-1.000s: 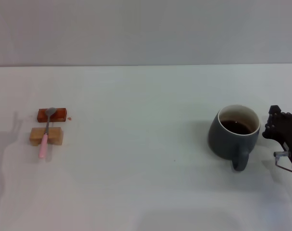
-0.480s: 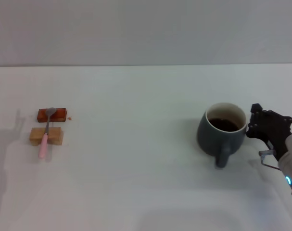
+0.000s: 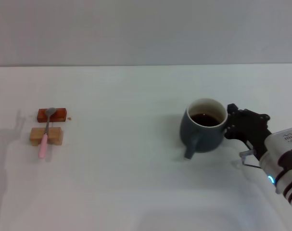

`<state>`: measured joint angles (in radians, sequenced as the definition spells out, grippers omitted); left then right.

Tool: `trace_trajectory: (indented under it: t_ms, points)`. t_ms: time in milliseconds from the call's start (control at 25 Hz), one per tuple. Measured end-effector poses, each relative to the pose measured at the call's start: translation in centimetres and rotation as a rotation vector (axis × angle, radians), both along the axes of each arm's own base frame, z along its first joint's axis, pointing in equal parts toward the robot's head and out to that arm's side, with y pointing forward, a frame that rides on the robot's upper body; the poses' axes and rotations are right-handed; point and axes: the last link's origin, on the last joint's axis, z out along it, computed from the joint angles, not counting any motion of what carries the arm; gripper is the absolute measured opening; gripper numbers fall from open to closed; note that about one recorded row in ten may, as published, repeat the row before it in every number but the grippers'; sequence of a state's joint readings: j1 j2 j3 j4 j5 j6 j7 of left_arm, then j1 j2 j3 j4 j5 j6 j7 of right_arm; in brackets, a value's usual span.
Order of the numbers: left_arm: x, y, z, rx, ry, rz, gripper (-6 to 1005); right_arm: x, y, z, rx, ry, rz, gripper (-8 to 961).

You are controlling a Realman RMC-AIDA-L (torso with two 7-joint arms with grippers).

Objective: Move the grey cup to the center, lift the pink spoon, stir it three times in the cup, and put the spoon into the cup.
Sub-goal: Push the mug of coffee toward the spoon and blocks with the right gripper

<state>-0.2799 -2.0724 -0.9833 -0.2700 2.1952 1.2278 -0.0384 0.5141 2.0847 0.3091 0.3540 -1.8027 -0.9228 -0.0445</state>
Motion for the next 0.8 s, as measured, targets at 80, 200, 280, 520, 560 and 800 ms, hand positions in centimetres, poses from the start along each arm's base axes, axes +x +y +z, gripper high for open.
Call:
trace_trajectory:
  t_ms: [80,200,280,520,560,800]
  points:
    - [0.0,0.0,0.0,0.0,0.0,-0.001,844,-0.4,0.0,-0.3,-0.015,0.002,0.012,-1]
    - [0.2,0.2,0.0,0.0,0.0,-0.005,845,-1.1,0.1,-0.9,-0.046,-0.007,0.037,-1]
    - [0.2,0.2,0.0,0.0,0.0,-0.005,846,-1.6,0.1,-1.2,-0.063,-0.012,0.057,-1]
    - [0.3,0.4,0.0,0.002,-0.002,-0.007,846,-2.7,0.2,-1.9,-0.1,-0.018,0.094,0]
    - [0.3,0.4,0.0,0.001,-0.002,-0.009,846,-3.0,0.3,-2.2,-0.114,-0.017,0.098,0]
    - [0.4,0.6,0.0,0.0,-0.001,-0.013,846,-4.1,0.4,-3.0,-0.146,-0.008,0.115,0]
